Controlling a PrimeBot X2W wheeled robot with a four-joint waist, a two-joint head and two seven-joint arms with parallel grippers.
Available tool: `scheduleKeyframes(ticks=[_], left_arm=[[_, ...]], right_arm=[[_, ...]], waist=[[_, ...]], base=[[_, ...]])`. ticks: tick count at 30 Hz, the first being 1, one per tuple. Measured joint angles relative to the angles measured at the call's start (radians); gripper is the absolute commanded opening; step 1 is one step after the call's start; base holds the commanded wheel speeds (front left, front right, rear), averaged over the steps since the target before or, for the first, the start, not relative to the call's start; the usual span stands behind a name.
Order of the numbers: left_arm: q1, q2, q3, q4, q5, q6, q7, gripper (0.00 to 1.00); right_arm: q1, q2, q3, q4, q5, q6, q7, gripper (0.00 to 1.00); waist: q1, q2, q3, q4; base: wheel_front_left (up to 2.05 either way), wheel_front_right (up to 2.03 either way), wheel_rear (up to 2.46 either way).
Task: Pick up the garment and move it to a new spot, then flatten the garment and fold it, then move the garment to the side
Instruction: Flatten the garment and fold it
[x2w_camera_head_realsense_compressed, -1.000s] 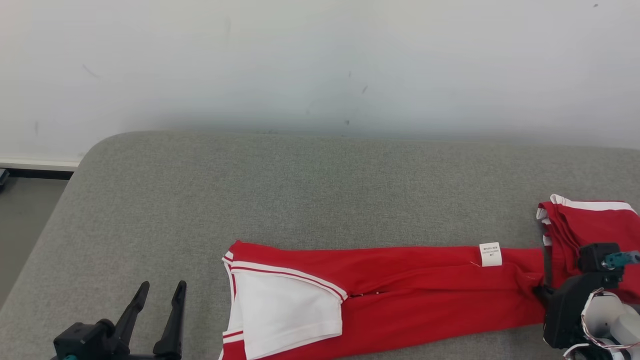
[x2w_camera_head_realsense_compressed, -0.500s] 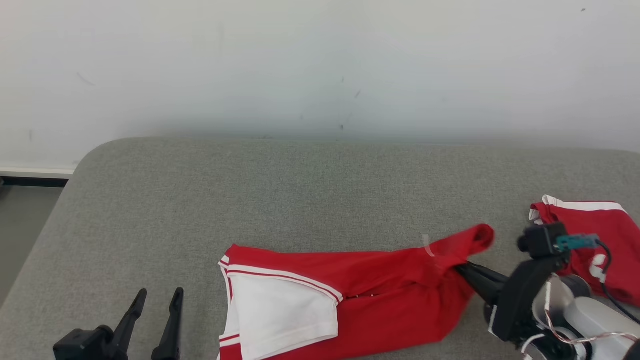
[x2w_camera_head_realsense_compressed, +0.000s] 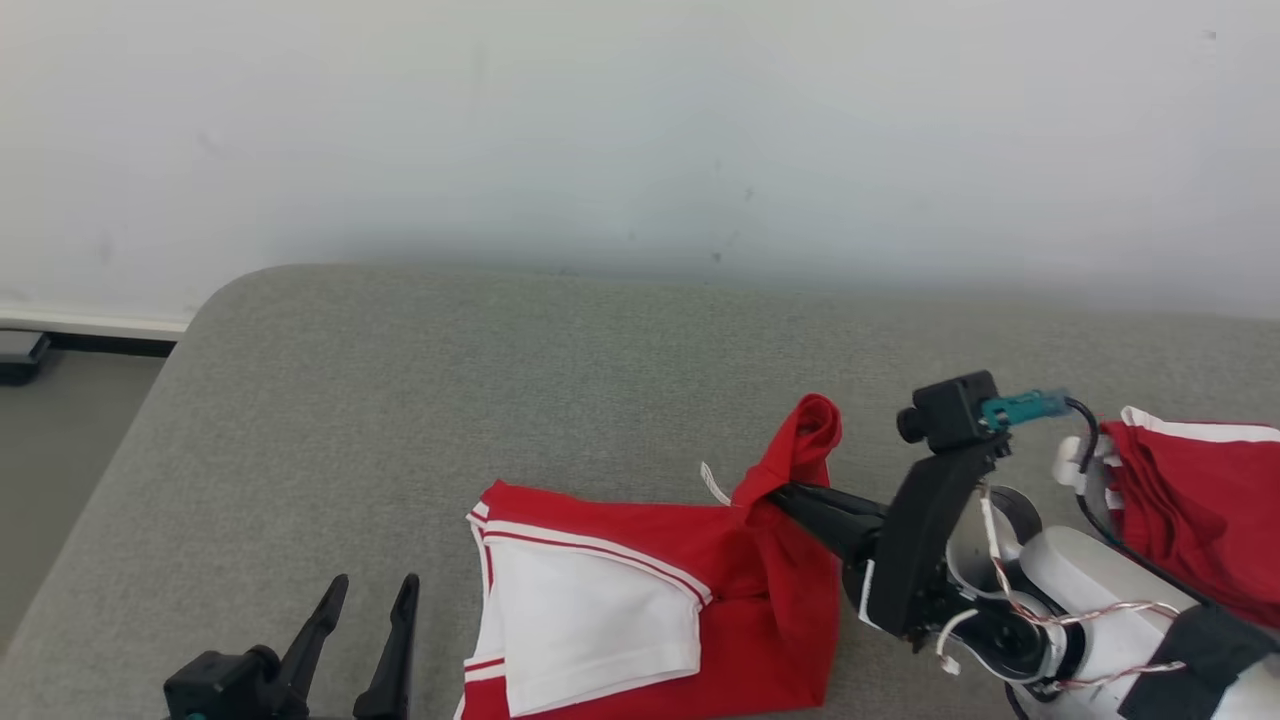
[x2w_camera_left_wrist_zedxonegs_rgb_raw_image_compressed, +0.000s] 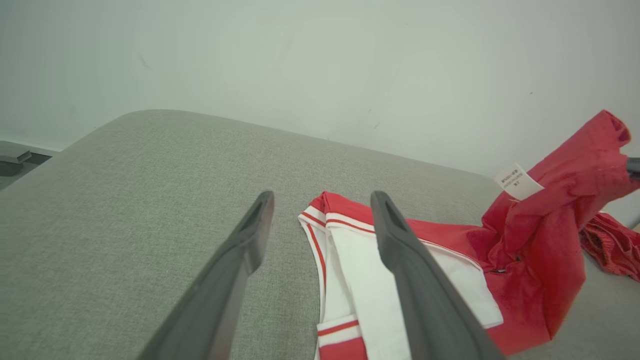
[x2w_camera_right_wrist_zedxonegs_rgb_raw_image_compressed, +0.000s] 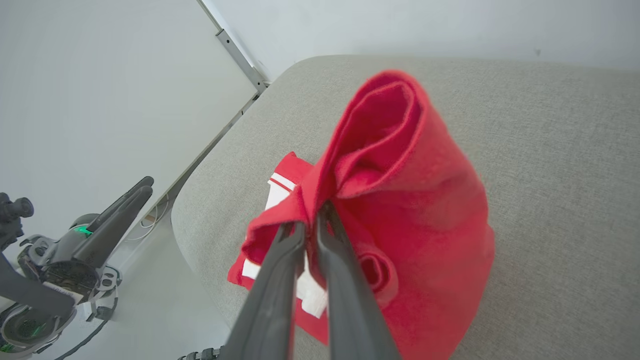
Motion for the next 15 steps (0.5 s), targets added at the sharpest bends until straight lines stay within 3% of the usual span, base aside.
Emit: scheduleKeyframes(ticks=[4, 15], left_arm=[[-0.007, -0.013, -0.007, 0.005, 0.007, -0.007, 0.0, 1.0], [-0.047, -0.043, -0.026, 0.032, 0.025, -0.026, 0.0, 1.0]], right_arm=[[-0.034, 0.043, 0.007, 0.041, 0.015, -0.03, 0.033, 0.0], [-0.104, 0.129, 0.04, 0.122, 0.038, -0.063, 0.12, 0.0]], waist=[[0.0, 0.0, 0.006, 0.029], [-0.0001, 0.0, 0.025, 0.121]], base=[[0.0, 0.0, 0.0], [0.0, 0.0, 0.0]])
